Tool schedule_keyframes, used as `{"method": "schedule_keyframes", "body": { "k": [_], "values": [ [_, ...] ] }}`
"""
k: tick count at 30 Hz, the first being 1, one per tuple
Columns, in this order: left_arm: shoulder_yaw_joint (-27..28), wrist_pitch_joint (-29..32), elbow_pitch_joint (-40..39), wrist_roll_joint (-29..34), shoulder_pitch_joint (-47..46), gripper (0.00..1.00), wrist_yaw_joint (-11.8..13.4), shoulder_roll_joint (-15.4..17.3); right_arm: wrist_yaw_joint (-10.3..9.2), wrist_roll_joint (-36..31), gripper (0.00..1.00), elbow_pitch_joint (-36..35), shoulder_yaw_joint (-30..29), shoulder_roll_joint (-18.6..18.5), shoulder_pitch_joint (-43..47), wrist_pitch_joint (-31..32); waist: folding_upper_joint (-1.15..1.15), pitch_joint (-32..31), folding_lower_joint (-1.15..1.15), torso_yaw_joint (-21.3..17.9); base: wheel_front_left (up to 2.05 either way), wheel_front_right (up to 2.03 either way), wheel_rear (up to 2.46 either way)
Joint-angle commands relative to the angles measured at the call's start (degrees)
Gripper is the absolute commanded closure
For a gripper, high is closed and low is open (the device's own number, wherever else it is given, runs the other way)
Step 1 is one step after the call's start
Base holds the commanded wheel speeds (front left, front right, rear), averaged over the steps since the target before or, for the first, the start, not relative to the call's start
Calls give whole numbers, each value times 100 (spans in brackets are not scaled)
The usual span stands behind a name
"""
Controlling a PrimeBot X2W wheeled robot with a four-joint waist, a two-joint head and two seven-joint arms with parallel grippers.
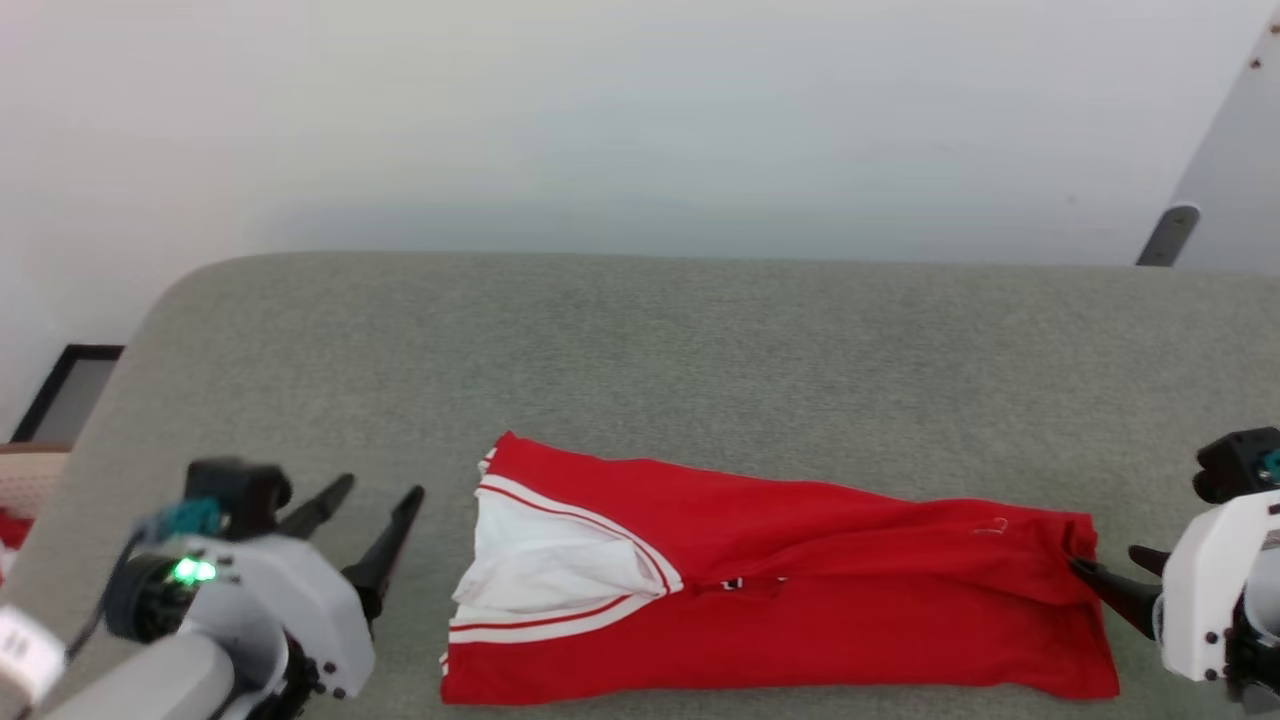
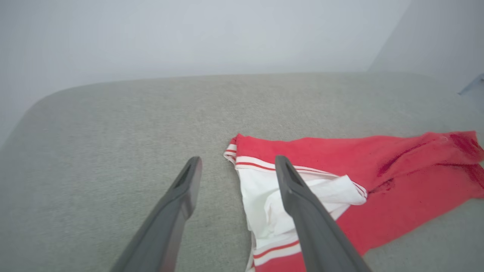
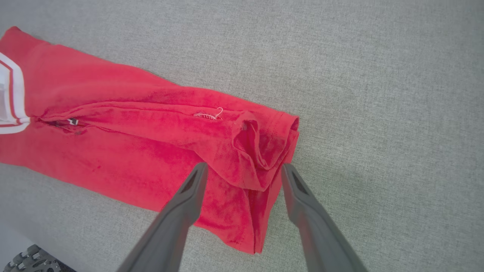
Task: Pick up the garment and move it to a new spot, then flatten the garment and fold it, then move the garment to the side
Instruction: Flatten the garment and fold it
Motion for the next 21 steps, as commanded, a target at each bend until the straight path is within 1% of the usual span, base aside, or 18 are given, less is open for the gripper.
{"method": "schedule_keyframes", "body": {
  "k": [1,3,5,7,9,12,13,16,21],
  "values": [
    [61,-320,-9,142,159,0,90,-2,-6,-42,0,11,-151,41,108,73,0,-47,0,101,0,0,0],
    [157,-786,19,214,354,0,239,-38,-6,-63,0,29,-336,59,177,220,0,-50,0,161,0,0,0],
    [289,-1096,19,377,498,0,373,-58,-6,-108,0,47,-537,74,206,387,0,-28,0,224,0,0,0],
    [494,-1230,37,428,690,0,503,-153,-6,-163,0,99,-732,105,228,609,0,10,0,304,0,0,0],
    [746,-1277,11,668,839,0,596,-219,-6,-268,0,127,-904,126,208,843,0,58,0,378,0,0,0],
    [1394,-1282,-154,1107,1145,0,677,-509,-6,-462,0,201,-1163,156,155,1164,0,145,0,516,0,0,0],
    [1570,-1276,-175,1225,1285,0,685,-593,-5,-524,0,232,-1251,171,137,1257,0,175,0,561,0,0,0],
    [2114,-1280,-275,1577,1566,0,583,-868,-6,-711,0,317,-1434,235,89,1552,0,281,0,687,0,0,0],
    [2842,-1281,-287,2096,1974,0,340,-1347,-5,-941,0,524,-1679,460,32,1822,0,461,0,898,0,0,0]
  ]
}}
